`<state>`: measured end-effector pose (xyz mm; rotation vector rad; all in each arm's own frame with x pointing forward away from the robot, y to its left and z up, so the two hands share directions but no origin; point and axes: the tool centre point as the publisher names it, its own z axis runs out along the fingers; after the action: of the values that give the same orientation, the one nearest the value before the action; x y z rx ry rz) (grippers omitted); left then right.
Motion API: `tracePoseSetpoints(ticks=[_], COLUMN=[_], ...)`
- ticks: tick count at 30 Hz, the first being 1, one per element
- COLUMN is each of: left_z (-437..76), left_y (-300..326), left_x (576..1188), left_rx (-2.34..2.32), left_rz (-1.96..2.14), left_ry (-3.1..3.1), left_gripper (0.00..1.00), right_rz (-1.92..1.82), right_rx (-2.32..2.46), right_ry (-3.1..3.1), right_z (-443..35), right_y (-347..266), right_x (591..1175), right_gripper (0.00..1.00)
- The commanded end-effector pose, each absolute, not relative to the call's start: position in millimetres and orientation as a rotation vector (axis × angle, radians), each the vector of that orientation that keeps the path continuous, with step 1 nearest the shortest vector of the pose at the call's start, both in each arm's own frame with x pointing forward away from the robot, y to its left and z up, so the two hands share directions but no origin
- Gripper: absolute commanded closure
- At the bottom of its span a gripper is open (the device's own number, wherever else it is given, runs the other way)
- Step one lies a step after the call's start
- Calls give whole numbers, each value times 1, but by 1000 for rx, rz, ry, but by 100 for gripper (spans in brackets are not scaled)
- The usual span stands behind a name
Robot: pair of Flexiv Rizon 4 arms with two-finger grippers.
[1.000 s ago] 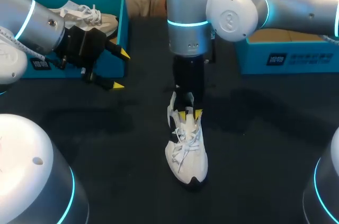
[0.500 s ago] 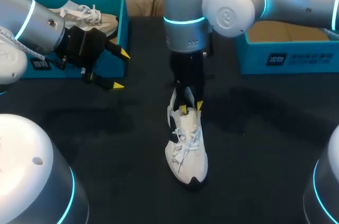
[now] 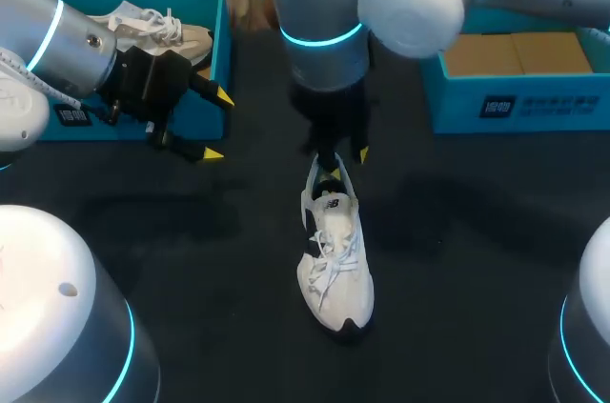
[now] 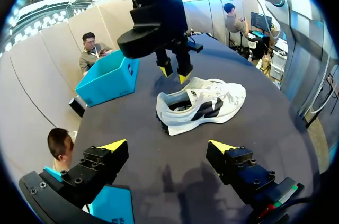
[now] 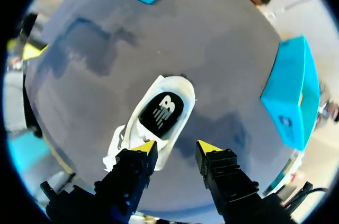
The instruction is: Take the shoe out of the shoebox, open the shoe tongue, remove and reinsert the insole, then place the shoe into the shoebox
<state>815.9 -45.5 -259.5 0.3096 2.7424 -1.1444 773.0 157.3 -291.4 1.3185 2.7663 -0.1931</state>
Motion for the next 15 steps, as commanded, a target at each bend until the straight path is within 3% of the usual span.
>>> tracePoseSetpoints(ticks=[1,2,3,15], left_z=[-259,-259,-259,-259], left_y=[-46,-46,-46,-46], left_x=[815,815,815,815], left_rx=[309,309,309,309], left_rz=[-1141,-1141,-1141,-1141], left_ry=[2742,2742,2742,2742], left_gripper=[0,0,0,0], right_rz=[-57,-51,-87,-87], right_rx=[979,906,881,881], right_ry=[2824,2856,2858,2858], right_z=[-279,-276,-274,-274], right_y=[157,160,162,162], right_x=[771,772,773,773], right_gripper=[47,18,0,0])
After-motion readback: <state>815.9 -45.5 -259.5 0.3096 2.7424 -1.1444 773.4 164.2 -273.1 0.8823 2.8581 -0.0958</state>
